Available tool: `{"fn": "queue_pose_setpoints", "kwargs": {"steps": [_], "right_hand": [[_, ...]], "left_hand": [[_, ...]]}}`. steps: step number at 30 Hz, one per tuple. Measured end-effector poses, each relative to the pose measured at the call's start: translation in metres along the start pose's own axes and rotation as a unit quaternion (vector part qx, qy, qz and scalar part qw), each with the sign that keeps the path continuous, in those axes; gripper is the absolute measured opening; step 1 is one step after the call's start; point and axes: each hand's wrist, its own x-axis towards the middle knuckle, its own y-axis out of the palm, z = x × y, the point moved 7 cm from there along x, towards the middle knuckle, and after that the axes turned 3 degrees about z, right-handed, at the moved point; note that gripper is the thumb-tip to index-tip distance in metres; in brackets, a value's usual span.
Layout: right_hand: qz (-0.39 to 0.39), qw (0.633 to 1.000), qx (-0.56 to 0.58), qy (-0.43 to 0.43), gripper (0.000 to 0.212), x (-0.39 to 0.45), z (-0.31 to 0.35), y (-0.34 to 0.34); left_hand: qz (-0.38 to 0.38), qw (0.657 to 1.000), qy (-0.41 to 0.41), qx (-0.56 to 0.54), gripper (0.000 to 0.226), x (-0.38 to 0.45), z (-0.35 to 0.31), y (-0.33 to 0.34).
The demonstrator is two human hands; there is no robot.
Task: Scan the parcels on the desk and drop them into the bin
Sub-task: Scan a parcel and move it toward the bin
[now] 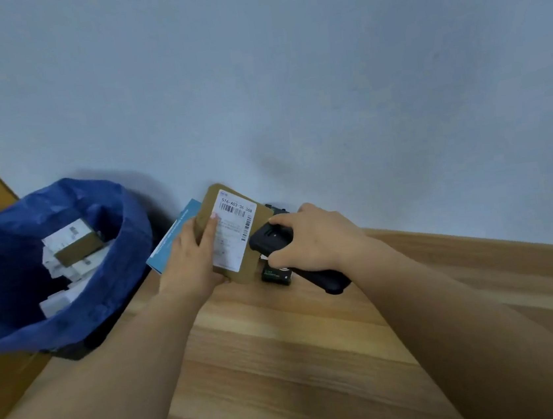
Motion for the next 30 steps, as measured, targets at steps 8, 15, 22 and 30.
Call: {"fn": "queue_pose_setpoints", "kwargs": {"steps": [8, 15, 22, 30], "right_hand": [[-0.076, 0.985, 0.152, 0.014, 0.066, -0.012, -0.001, -0.007], [-0.15, 0.95, 0.271, 0.03, 0.071, -0.021, 0.036, 0.028], [-0.161, 0.94, 0.299, 0.001, 0.074, -0.017, 0.137, 0.084], [-0.126, 0.927, 0.345, -0.073, 0.075, -0.012, 0.317, 0.161]], "left_hand": [[-0.063, 0.974, -0.152, -0.154, 0.123, -0.035, 0.022, -0.018], [-0.121, 0.916, -0.287, -0.253, 0.116, -0.088, 0.061, -0.033], [-0.17, 0.873, -0.364, -0.278, 0.118, -0.176, 0.158, -0.058], [-0.174, 0.849, -0.444, -0.228, 0.117, -0.281, 0.319, -0.088]]}}
